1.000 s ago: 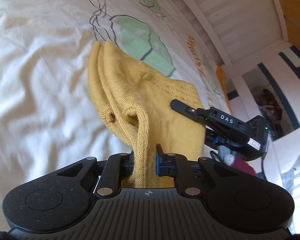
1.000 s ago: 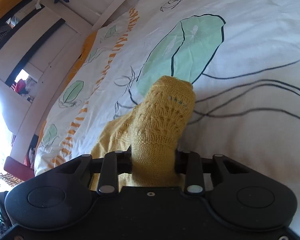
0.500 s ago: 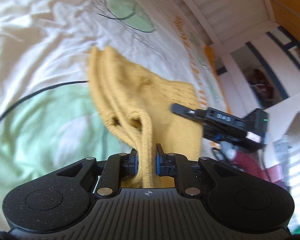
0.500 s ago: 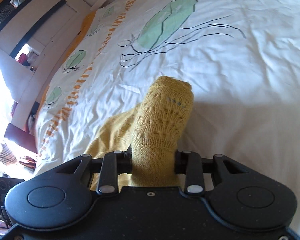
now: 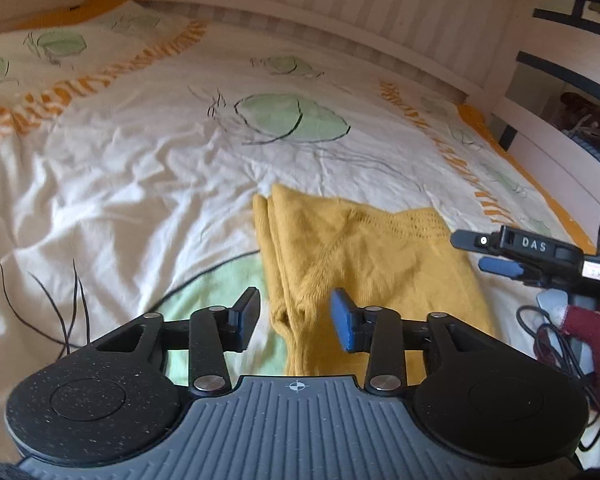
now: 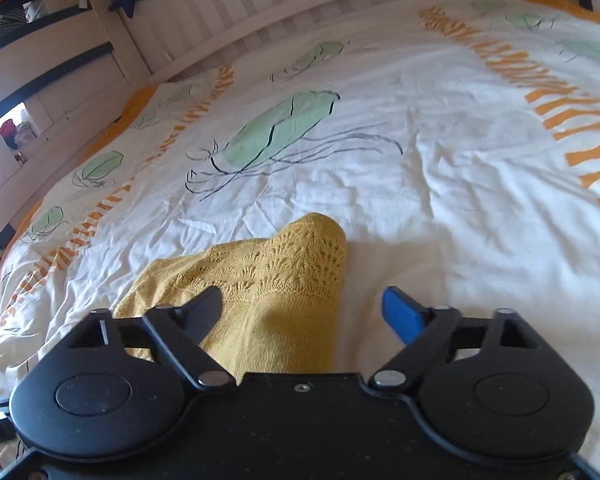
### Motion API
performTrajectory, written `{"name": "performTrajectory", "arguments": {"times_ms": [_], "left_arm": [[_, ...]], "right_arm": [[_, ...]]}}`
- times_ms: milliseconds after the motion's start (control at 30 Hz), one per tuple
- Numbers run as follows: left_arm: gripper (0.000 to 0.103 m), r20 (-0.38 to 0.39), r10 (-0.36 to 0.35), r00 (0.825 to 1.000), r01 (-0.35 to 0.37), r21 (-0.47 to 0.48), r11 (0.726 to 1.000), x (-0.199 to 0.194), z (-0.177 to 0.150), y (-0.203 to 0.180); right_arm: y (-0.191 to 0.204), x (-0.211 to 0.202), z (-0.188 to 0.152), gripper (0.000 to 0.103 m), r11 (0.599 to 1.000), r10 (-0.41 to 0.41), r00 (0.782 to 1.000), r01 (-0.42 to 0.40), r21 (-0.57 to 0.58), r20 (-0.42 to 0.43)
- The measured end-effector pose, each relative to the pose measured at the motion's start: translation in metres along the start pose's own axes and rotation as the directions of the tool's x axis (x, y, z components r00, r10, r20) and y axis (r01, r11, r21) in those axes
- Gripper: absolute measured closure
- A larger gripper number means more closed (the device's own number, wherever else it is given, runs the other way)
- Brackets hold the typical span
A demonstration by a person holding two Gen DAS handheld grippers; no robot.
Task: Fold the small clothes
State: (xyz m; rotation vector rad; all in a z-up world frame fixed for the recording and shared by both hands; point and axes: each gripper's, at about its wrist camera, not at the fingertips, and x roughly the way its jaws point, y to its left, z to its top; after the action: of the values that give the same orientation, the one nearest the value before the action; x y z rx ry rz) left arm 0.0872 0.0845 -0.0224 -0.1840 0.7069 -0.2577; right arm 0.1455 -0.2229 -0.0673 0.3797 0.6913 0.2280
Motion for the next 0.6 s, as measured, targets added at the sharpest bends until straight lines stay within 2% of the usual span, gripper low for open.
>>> {"name": "performTrajectory", "arguments": {"times_ms": [100,167,233,367,500,533,600], "left_arm": [[0.050,0.025,-0.001,1.000,0.000,0.024,1.000,0.008,0.010,-0.008],[0.046,0.027,-0.003,1.000,0.002,0.030,1.000,0.019,0.014,-0.013],[0.045,0.023,0.022,0.999,-0.023,0.038,0.999,0.032,0.017,-0.017],[0.045,0.021,0.116,0.993,-0.117,0.039,0.992,0.055,0.021,-0.014],[0.044,-0.040,0.211,0.977,-0.208,0.051,0.977,0.082,0.019,0.000],[0.041,-0.051,0.216,0.975,-0.213,0.050,0.976,0.086,0.017,0.003],[0.029,-0.041,0.225,0.973,-0.223,0.049,0.974,0.088,0.013,0.008]], "right_arm": [[-0.001,-0.008,-0.005,0.006,1.000,-0.027,0.999,0.027,0.000,0.024],[-0.001,-0.009,-0.007,0.005,0.999,-0.039,0.999,0.039,0.002,0.028],[-0.002,-0.007,-0.006,0.003,0.998,-0.055,0.998,0.055,0.006,0.024],[-0.004,0.002,0.002,0.001,0.997,-0.080,0.997,0.080,0.014,0.021],[-0.004,0.023,0.006,0.000,0.989,-0.143,0.990,0.142,-0.038,-0.016],[-0.005,0.030,0.005,0.000,0.985,-0.166,0.986,0.164,-0.055,-0.034],[-0.008,0.041,0.002,0.001,0.980,-0.187,0.981,0.182,-0.074,-0.057]]}}
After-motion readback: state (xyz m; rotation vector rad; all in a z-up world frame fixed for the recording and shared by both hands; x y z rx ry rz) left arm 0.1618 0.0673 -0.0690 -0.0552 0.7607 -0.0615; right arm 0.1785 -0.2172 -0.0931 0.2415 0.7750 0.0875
